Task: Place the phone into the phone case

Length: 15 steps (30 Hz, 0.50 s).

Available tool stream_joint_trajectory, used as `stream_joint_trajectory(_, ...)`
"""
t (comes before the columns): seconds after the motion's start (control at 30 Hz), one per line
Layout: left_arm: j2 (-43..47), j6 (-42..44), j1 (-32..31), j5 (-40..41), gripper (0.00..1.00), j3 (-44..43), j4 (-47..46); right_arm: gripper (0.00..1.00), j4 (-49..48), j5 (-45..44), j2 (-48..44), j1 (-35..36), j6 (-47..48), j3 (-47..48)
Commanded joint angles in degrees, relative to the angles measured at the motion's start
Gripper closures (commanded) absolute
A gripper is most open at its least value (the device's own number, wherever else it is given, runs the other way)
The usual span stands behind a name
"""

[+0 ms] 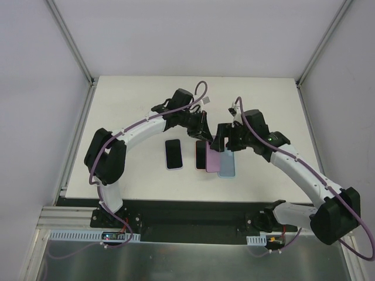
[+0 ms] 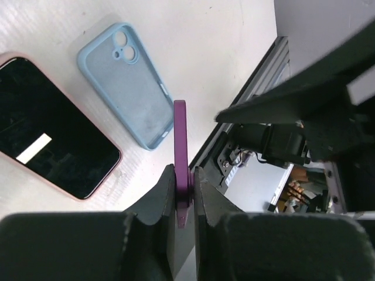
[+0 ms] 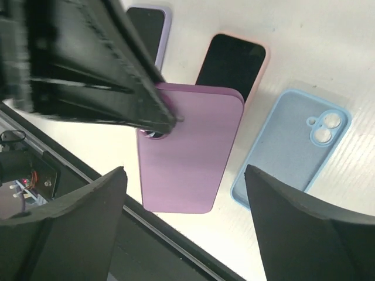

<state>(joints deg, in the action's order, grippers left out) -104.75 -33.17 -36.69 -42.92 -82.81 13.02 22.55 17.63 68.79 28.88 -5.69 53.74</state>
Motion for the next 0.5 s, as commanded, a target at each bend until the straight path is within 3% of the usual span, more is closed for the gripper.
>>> stream_joint_trajectory(0.0, 3.1, -3.7, 1.1, 0.6, 1.00, 0.8, -0.7, 0.16, 4.2, -10.5, -4.2, 5.1, 0.5, 5.0)
stream_joint_trajectory(0.27, 6.2, -10.9, 2.8, 7.0, 1.00, 1.3, -0.8, 0.28, 8.7, -37.3, -6.1, 18.6, 2.4, 5.1)
stream_joint_trajectory(0.47, 8.8, -15.8, 3.6, 10.8, 1.00, 1.4, -0.7, 0.38, 10.1, -56.0, -0.1, 33.0, 7.1, 9.7)
